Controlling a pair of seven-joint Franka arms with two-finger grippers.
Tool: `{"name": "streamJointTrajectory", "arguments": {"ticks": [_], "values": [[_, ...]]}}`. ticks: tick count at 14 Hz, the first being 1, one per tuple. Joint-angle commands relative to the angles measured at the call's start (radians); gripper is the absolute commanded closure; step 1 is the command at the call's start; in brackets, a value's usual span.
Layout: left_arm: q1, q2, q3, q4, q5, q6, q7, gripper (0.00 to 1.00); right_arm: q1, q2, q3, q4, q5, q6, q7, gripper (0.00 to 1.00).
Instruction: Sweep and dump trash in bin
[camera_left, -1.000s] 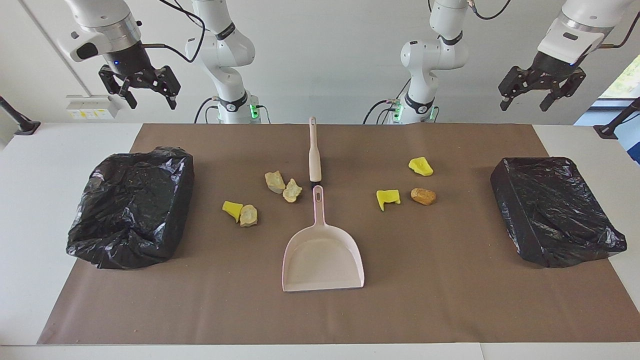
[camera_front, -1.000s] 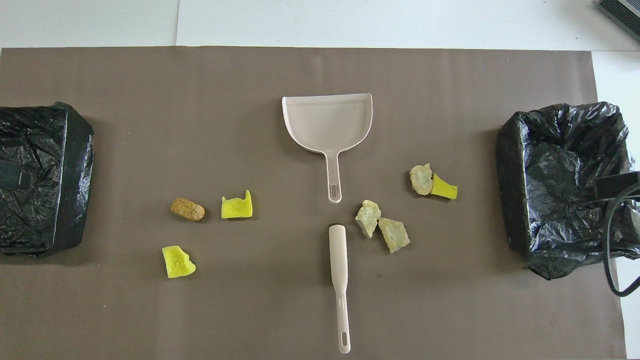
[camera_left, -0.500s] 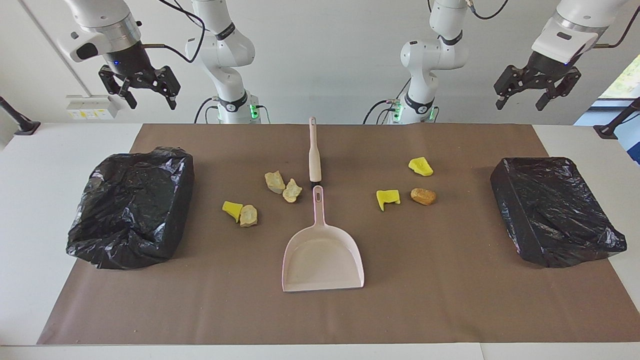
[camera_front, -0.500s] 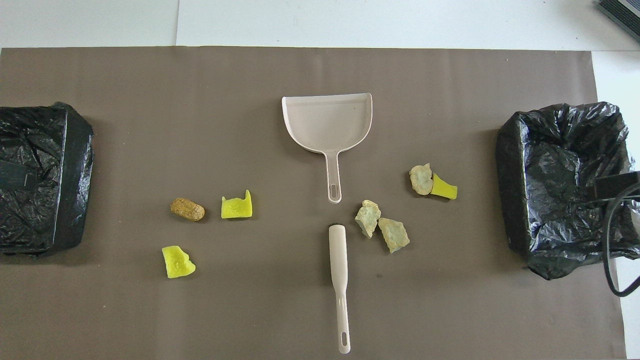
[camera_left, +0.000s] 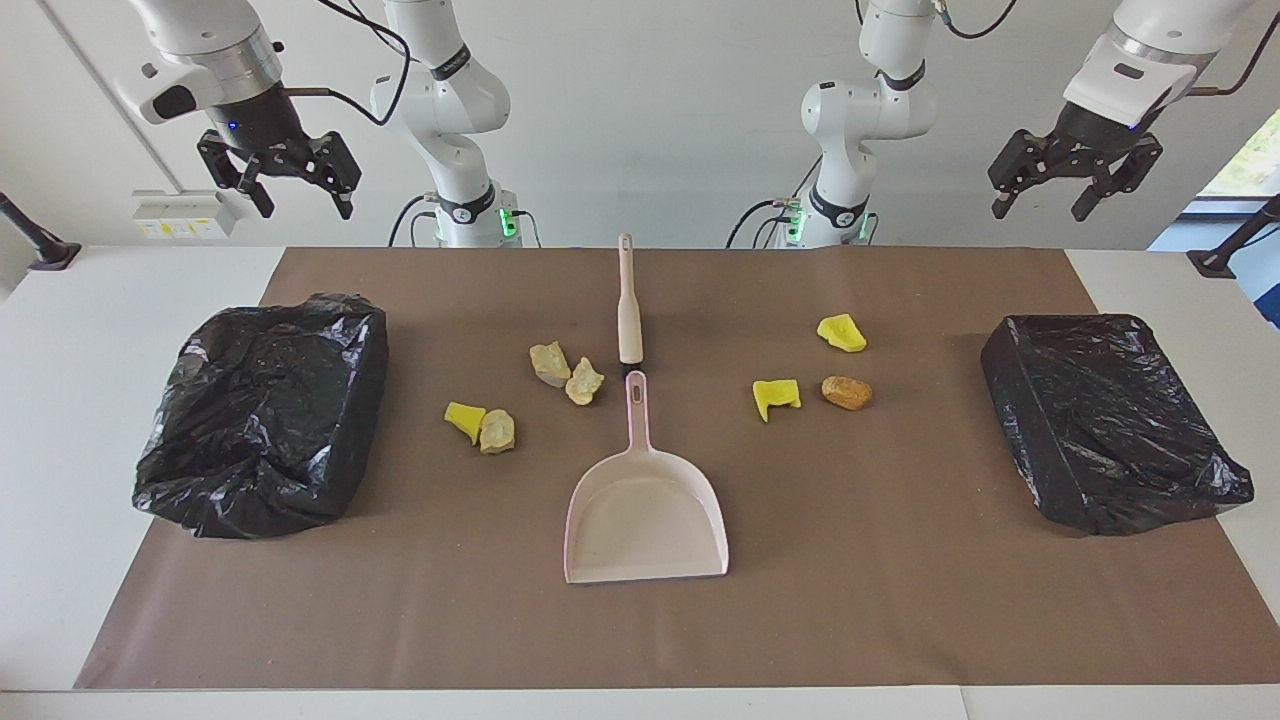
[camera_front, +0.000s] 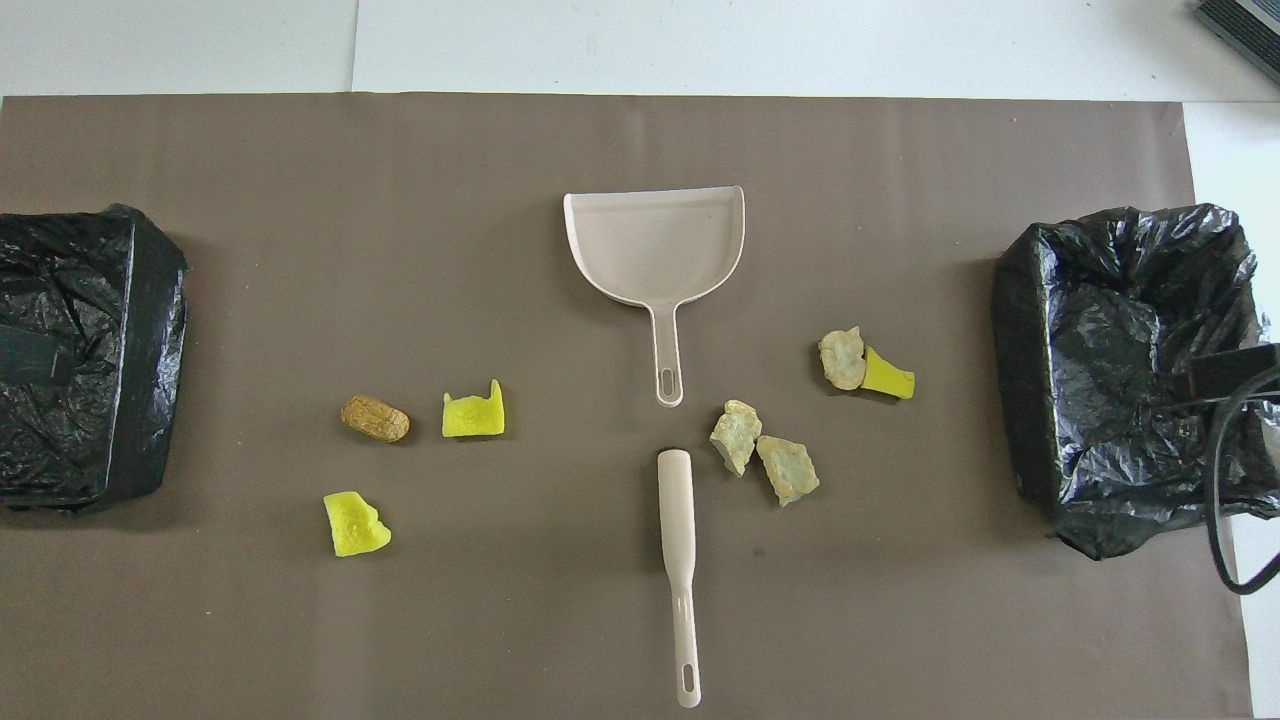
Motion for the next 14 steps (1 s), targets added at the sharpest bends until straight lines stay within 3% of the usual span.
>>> {"name": "streamJointTrajectory", "arguments": {"ticks": [1, 8, 14], "values": [[-0.007, -0.044, 0.002, -0.057, 0.003, -0.002, 0.005, 0.0, -0.018, -0.015, 0.007, -0.013, 0.009, -0.013, -0.012, 0.0], [-0.015, -0.09, -0.003, -0.129, 0.003, 0.016, -0.009, 0.0, -0.015, -0.019, 0.019, -0.039, 0.017, -0.011, -0.009, 0.0], [-0.18, -0.17, -0.007, -0.313, 0.001, 0.134, -0.094, 0.0, -0.017, -0.015, 0.028, -0.03, 0.02, -0.012, -0.014, 0.0]]}}
